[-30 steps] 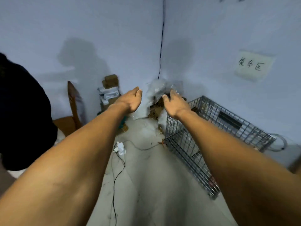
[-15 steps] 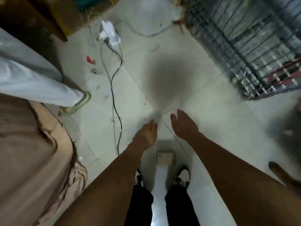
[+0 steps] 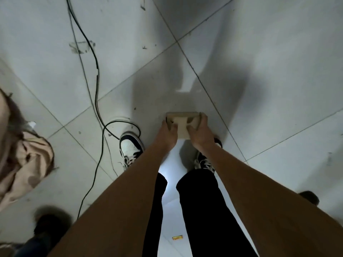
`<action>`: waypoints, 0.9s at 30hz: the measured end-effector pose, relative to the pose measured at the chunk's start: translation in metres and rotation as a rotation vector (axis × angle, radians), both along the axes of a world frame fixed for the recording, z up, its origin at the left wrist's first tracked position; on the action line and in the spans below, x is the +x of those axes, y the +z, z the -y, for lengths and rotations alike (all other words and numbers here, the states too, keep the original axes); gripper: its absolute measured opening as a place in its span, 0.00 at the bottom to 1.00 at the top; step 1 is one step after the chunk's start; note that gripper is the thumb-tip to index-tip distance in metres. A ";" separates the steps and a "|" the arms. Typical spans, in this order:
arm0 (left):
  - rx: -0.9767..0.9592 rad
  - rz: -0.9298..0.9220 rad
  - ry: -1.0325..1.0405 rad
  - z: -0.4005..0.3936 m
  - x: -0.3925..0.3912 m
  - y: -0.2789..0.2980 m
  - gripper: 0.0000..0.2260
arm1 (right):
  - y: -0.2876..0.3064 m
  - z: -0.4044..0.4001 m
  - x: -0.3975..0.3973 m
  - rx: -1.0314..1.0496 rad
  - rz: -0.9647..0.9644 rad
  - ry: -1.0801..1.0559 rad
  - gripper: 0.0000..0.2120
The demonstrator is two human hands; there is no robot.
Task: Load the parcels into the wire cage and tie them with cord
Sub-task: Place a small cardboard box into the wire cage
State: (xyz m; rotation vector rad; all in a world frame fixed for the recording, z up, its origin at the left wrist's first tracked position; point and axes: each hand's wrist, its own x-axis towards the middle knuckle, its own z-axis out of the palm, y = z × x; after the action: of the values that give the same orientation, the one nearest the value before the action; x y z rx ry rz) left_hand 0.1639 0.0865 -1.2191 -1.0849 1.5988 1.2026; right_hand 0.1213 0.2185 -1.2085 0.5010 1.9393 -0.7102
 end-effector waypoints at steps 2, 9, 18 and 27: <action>-0.008 -0.023 0.065 0.002 -0.003 0.003 0.28 | 0.003 0.002 -0.005 -0.008 -0.015 -0.049 0.31; -0.090 -0.285 0.052 0.030 -0.083 0.098 0.31 | 0.111 0.017 -0.093 -0.069 -0.172 -0.013 0.32; -0.225 -0.850 -0.038 0.082 -0.338 0.430 0.20 | 0.437 0.051 -0.330 -0.217 -0.665 -0.023 0.34; -0.366 -1.258 0.034 0.081 -0.515 0.882 0.25 | 0.887 0.046 -0.500 -0.397 -1.092 -0.071 0.36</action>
State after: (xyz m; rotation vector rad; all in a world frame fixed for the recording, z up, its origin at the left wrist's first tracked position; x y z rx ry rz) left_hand -0.3507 0.0052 -0.3371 -0.4912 2.8171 1.8121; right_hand -0.3785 0.1722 -0.3216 -0.1334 2.6464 -1.5958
